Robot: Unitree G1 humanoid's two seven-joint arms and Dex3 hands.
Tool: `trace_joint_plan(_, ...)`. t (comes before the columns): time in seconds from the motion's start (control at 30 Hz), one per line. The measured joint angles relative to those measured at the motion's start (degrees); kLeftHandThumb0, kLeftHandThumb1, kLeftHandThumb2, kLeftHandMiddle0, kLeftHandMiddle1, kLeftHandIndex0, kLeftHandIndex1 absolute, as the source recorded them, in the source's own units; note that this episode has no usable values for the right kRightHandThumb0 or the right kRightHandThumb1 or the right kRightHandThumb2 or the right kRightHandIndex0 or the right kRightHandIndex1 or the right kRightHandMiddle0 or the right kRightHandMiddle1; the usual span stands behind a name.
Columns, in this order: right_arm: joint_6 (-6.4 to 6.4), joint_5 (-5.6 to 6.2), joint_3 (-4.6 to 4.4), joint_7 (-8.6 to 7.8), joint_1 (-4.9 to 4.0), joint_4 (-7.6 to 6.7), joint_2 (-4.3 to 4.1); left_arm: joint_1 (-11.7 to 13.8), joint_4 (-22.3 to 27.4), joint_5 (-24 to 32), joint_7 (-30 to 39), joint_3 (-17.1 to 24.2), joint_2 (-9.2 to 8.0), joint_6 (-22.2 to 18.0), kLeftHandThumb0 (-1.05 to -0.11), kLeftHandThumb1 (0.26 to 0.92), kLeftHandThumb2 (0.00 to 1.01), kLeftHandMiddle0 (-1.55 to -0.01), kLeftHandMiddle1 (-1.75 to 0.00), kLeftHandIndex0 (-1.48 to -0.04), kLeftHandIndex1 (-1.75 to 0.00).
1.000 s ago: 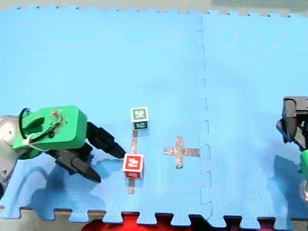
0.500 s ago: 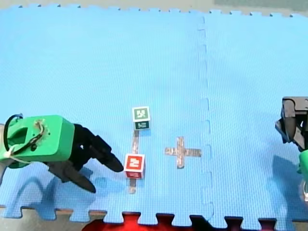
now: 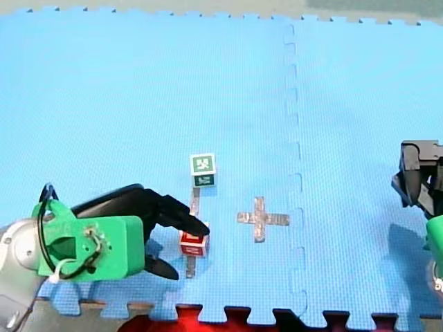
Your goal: Stack cube left
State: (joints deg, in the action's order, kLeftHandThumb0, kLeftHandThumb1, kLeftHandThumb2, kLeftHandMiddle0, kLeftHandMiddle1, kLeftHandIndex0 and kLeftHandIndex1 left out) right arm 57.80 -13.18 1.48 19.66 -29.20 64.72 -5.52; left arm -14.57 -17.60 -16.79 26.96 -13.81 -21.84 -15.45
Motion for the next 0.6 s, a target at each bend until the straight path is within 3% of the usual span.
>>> trace_joint_plan(0.17, -0.01, -0.09, -0.06, 0.1, 0.03, -0.08, 0.06, 2.4, 0.2, -3.4, -8.9, 0.0, 2.26, -0.4, -0.716, 0.707, 0.0, -0.72, -1.75, -0.69, -0.01)
trace_joint_plan(0.33, -0.77, -0.09, 0.03, 0.84, 0.37, -0.39, -0.14, 5.1, 1.8, -5.0, -15.3, 0.9, 3.27, 0.4, -0.774, 0.686, 0.0, -0.71, -1.75, -0.63, 0.0)
trace_joint_plan(0.6, -1.64, -0.28, -0.18, 1.53, 0.38, -0.55, -0.12, 4.2, 0.4, -6.5, -19.5, 0.7, 4.18, 0.7, -0.86, 0.699, 0.0, -0.7, -1.75, -0.61, 0.0)
